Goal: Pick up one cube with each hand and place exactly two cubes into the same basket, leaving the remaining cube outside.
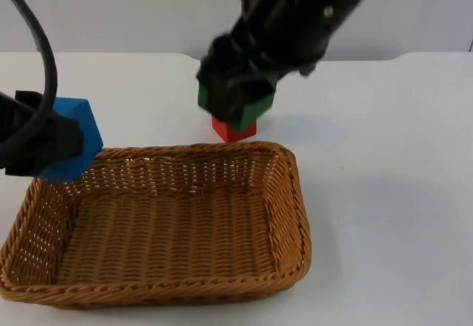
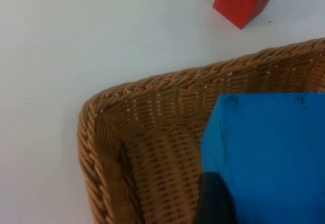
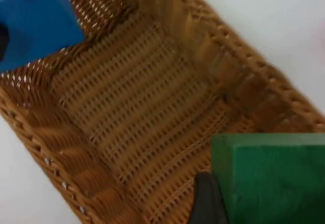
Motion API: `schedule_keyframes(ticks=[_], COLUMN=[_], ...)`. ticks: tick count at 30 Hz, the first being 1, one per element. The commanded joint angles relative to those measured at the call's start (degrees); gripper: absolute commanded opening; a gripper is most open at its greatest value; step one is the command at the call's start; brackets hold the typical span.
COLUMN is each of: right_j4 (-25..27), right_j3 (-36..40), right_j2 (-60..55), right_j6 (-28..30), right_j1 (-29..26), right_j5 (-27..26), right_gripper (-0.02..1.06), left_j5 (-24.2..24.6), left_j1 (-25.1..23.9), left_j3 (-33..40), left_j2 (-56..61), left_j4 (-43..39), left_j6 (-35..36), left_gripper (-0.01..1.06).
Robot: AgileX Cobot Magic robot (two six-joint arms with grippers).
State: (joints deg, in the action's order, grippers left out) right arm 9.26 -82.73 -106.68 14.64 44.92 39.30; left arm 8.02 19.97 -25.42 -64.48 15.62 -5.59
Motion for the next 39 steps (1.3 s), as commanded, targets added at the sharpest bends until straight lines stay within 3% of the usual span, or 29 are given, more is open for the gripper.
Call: schedule_keyframes(ticks=[1,5,11,31,37,39], right_j4=[4.55,8.04,7.72,6.99,6.31,6.31], right_j3=[2.37,3.55,3.55,3.59,3.59,3.59], right_j2=[0.59,-0.11,-3.23,-13.77,-14.57,-14.7], right_j6=[6.25,10.85,13.57,13.88,14.13,14.13], right_j1=[0.32,0.32,0.32,0.32,0.32,0.32], right_j5=[-3.16,-3.61,-3.56,-9.54,-11.18,-11.79], right_gripper=[0.0,0.0,0.0,0.0,0.01,0.05], left_j5=[-2.04,-3.71,-5.41,-16.77,-18.01,-18.31], left_j1=[1.84,4.69,5.28,5.28,5.28,5.28], left_j3=[0.28,0.28,0.28,0.28,0.28,0.28], left_j2=[-1.27,-3.6,-7.77,-23.56,-25.8,-26.48], left_j4=[0.88,0.09,-0.26,-0.26,-0.26,-0.26], left_j6=[0.32,0.22,-0.15,-0.15,-0.15,-0.37], left_gripper=[0.0,0.0,0.0,0.0,0.0,0.0])
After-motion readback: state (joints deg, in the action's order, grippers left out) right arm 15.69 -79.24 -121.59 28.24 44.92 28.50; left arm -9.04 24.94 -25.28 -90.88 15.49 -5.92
